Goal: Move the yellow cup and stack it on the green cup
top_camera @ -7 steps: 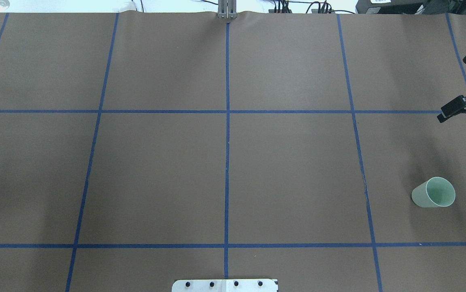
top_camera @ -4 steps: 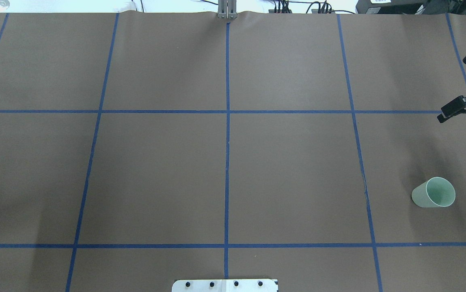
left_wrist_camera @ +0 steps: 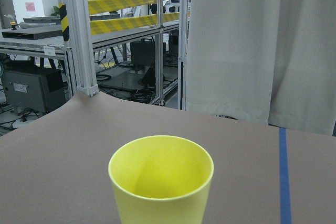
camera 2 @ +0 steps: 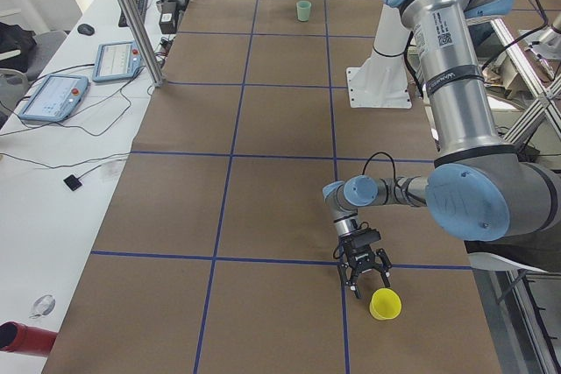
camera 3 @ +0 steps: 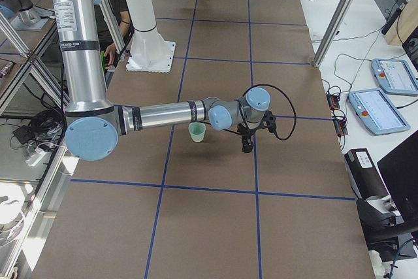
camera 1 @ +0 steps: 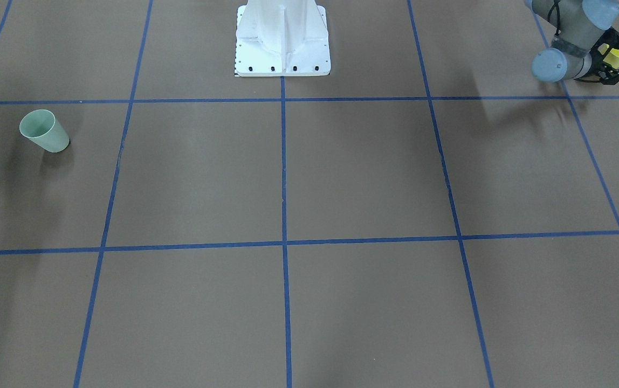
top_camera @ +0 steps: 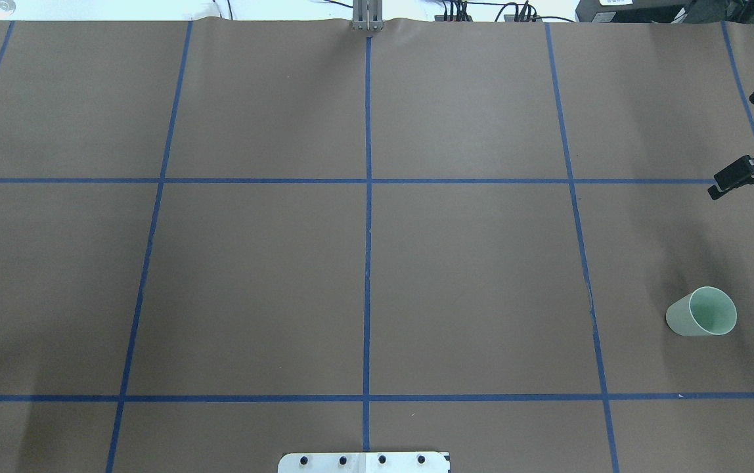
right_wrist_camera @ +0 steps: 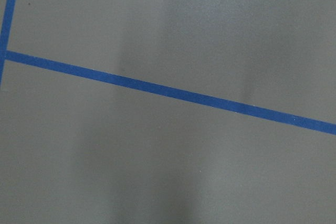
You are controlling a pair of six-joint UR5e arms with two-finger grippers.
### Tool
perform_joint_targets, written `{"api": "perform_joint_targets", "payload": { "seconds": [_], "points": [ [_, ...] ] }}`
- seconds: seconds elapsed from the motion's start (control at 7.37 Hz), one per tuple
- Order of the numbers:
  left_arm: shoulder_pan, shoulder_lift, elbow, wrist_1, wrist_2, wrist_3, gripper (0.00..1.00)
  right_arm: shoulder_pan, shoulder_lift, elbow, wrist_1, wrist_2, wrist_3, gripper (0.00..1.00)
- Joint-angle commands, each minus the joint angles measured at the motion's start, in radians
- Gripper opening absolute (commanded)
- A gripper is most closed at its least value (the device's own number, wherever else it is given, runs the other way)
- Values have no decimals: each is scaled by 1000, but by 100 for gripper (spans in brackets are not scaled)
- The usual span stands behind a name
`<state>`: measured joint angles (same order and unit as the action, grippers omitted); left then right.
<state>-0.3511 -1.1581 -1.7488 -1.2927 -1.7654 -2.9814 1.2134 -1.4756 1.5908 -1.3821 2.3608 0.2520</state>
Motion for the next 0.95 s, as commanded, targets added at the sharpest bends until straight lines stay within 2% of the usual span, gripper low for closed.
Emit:
{"api": "perform_joint_targets", "payload": {
  "seconds": [0.0, 0.81],
  "points": [
    [41, -2, 54, -52, -14, -28, 99, 0, 0, 0, 0, 0, 1, 100],
    [69, -2, 95, -68, -20, -31, 99, 0, 0, 3, 0, 2, 4, 100]
  ]
}}
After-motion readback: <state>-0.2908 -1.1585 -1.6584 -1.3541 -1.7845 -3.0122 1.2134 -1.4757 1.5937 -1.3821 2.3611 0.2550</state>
